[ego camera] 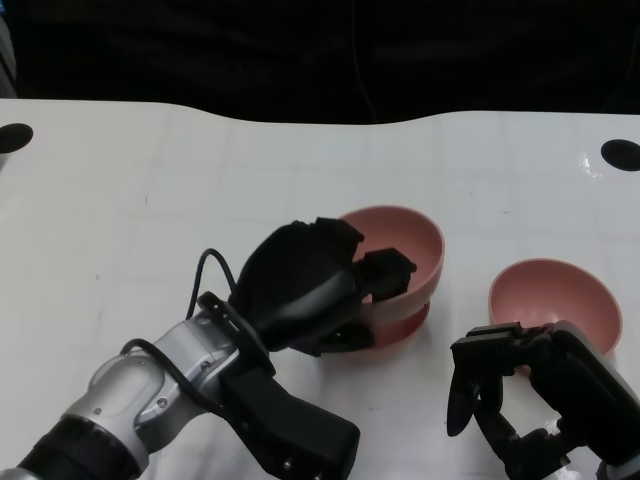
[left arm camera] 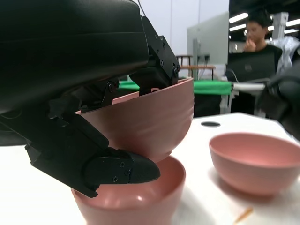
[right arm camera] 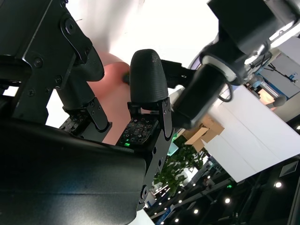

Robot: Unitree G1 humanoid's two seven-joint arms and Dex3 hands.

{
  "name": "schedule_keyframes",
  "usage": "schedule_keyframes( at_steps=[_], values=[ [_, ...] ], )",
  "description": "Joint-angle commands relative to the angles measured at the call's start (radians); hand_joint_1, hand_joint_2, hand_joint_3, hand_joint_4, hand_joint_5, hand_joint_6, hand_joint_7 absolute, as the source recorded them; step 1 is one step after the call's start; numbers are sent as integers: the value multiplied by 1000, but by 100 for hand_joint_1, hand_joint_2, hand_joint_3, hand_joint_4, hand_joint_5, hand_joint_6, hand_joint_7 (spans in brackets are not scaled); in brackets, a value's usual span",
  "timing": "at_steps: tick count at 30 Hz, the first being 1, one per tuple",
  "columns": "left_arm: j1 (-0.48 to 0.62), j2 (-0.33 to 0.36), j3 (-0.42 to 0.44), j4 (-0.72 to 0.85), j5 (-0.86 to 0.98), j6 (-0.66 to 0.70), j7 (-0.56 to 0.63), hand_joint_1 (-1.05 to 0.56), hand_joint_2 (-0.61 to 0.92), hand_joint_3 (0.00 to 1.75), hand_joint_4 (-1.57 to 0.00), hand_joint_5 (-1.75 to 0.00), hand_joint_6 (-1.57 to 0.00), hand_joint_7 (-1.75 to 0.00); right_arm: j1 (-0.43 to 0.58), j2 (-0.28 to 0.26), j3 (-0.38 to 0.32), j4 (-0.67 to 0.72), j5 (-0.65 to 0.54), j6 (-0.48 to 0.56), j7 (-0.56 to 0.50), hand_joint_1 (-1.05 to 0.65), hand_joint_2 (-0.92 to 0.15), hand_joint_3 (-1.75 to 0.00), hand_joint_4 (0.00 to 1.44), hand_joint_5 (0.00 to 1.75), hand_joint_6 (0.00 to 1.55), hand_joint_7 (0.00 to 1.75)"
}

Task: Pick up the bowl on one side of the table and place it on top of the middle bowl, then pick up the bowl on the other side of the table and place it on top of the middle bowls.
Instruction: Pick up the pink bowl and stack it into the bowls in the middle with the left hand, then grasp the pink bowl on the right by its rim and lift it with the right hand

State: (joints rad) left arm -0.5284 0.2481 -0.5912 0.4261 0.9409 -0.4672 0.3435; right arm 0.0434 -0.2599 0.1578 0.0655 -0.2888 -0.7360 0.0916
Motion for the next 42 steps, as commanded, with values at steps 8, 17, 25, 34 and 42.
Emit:
schedule_keyframes(
  at_steps=[8, 17, 25, 34, 42],
  values=[
    [-32, 2, -24, 44, 52, 52, 3, -28, 72, 47, -85, -175, -75, -143, 7, -5, -4, -21, 0, 26, 5, 28, -2, -173, 98, 174, 95, 130],
    [9, 24, -25, -85, 85, 226, -239, -59, 88, 44, -22, -76, -32, -48, 8, -7, -2, -28, 6, 36, 9, 30, -2, -172, 99, 172, 96, 130],
    [57, 44, -13, -184, 32, 295, -401, -97, 92, 69, 0, -10, -6, -4, 8, -6, 2, -26, 26, 38, 26, 36, -4, -171, 101, 80, 97, 131],
    [110, 83, 55, -286, -54, 316, -472, -90, 92, 55, 0, 0, 0, 0, 7, -2, -4, -26, 12, 33, 17, 33, -3, -171, 105, 165, 97, 130],
    [202, 137, 155, -413, -158, 288, -477, -84, 92, 47, -2, -1, -2, -1, 11, -1, -6, -39, 6, 46, 17, 32, 0, -173, 100, 170, 96, 129]
  ],
)
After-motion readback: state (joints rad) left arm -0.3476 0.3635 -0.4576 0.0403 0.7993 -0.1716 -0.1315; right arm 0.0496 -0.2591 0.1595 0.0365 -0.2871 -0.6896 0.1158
